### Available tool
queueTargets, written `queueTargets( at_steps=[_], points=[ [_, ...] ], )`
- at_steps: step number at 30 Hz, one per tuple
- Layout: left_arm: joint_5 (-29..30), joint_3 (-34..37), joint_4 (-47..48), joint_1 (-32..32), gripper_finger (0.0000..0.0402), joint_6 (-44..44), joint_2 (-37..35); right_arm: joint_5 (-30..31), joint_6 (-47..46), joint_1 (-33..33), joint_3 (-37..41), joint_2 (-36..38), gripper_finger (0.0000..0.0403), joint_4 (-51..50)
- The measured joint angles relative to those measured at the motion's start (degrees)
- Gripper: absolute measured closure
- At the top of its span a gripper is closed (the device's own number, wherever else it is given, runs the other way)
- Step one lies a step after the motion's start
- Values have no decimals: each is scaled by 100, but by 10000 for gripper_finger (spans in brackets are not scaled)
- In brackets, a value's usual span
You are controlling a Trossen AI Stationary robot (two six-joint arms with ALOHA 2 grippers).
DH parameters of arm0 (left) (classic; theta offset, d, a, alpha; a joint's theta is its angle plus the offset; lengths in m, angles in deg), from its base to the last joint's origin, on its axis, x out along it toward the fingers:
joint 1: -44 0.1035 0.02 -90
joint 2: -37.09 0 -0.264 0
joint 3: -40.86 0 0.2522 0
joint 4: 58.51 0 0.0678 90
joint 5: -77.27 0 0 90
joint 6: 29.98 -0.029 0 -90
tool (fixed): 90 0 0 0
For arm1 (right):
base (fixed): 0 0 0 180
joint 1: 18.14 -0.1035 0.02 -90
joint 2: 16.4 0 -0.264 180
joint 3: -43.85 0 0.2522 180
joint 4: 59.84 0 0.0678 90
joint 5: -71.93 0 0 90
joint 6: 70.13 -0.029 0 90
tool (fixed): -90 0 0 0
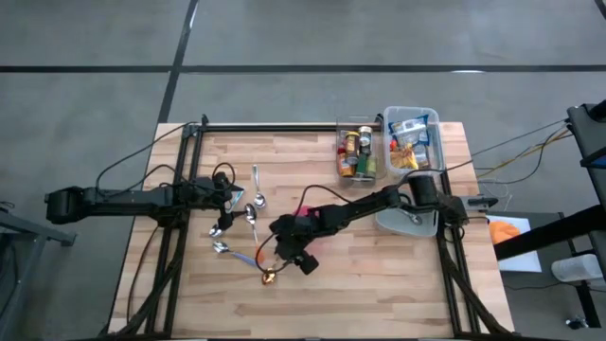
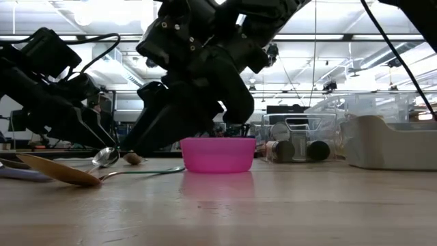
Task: Pick & Place Food Item
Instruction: Put the green spoon into the gray bin
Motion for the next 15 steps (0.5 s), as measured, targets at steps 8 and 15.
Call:
queueTargets(
  at_steps=[8,15],
  points=[
    [0,0,0,2,5,0,0,-1,-18,-15,71,-15,205,271],
    [0,0,-1,1,5,0,0,-32,-23,-37,213,-15,205,689]
  ],
)
